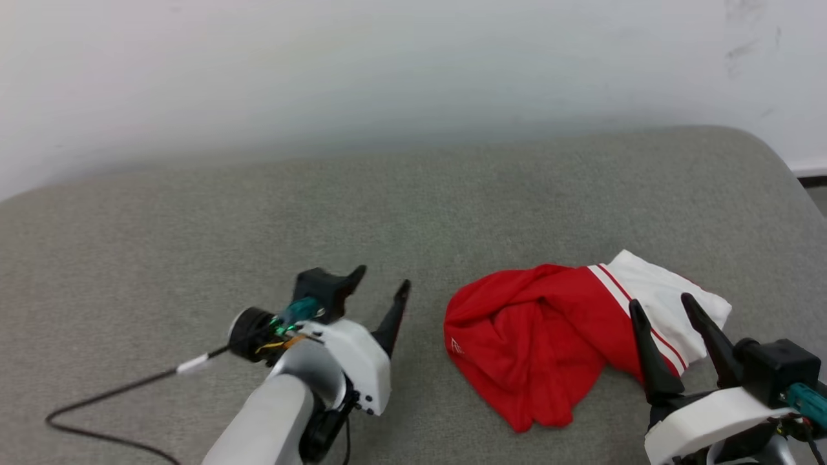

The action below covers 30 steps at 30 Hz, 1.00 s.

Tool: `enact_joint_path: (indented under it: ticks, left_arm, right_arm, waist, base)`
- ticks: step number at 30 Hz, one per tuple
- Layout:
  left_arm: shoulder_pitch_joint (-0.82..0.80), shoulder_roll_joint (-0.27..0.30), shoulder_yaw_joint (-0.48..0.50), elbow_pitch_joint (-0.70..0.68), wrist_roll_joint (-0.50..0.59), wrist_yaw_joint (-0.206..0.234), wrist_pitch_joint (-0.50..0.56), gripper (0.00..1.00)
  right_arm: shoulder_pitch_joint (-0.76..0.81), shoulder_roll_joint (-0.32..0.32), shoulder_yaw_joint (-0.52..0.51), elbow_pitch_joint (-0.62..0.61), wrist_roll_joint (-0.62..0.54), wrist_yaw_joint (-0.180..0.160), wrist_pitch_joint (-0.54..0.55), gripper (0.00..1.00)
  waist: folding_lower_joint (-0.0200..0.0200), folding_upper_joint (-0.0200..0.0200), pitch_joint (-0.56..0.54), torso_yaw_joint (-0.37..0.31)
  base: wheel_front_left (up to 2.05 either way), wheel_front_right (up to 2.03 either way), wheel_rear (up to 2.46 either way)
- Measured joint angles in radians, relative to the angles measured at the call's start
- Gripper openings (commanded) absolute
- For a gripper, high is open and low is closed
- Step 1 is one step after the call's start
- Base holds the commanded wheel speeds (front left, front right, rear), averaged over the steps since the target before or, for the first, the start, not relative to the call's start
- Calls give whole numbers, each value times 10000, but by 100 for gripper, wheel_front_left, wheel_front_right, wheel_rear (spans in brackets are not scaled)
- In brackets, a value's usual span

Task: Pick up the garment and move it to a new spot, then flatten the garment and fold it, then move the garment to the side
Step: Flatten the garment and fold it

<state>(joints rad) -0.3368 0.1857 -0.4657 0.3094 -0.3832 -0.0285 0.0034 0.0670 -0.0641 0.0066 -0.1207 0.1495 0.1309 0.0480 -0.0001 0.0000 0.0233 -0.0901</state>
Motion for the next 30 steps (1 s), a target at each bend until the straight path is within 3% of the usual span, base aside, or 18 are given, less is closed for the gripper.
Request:
enact_joint_path:
  ticks: [7,16,17,18,19,24,30]
  left_arm:
    - [-1411,-146,-1007,1114,-523,-849,2209,100]
    - [-2560,188,-2792,1852,-1691,-1007,5158,100]
    - [-2652,242,-2995,1910,-1879,-1007,5428,46]
    - [-2710,295,-3147,1952,-2046,-1007,5637,11]
    - [-2770,347,-3300,1971,-2171,-1007,5747,0]
    - [-3092,579,-3540,2075,-2263,-1009,5321,0]
    - [-3368,807,-3302,2000,-1866,-788,3977,0]
  right_arm:
    - [-319,-4,8,194,10,0,-128,100]
    - [-537,33,12,460,265,0,-345,100]
    - [-569,38,13,508,282,0,-378,100]
    - [-592,50,21,560,332,0,-389,100]
    - [-601,56,19,598,366,0,-422,100]
    - [-669,79,-59,777,454,0,-493,100]
    - [-666,94,-261,834,407,0,-522,100]
  waist:
    - [1,0,642,-474]
    - [1,0,1262,-965]
    - [2,0,1313,-1014]
    - [1,0,1357,-1062]
    - [1,0,1396,-1101]
    - [2,0,1464,-1142]
    - [2,0,1257,-784]
  base:
    - [0,0,0]
    - [0,0,0]
    - [0,0,0]
    - [0,0,0]
    - [0,0,0]
    - [0,0,0]
    - [0,0,0]
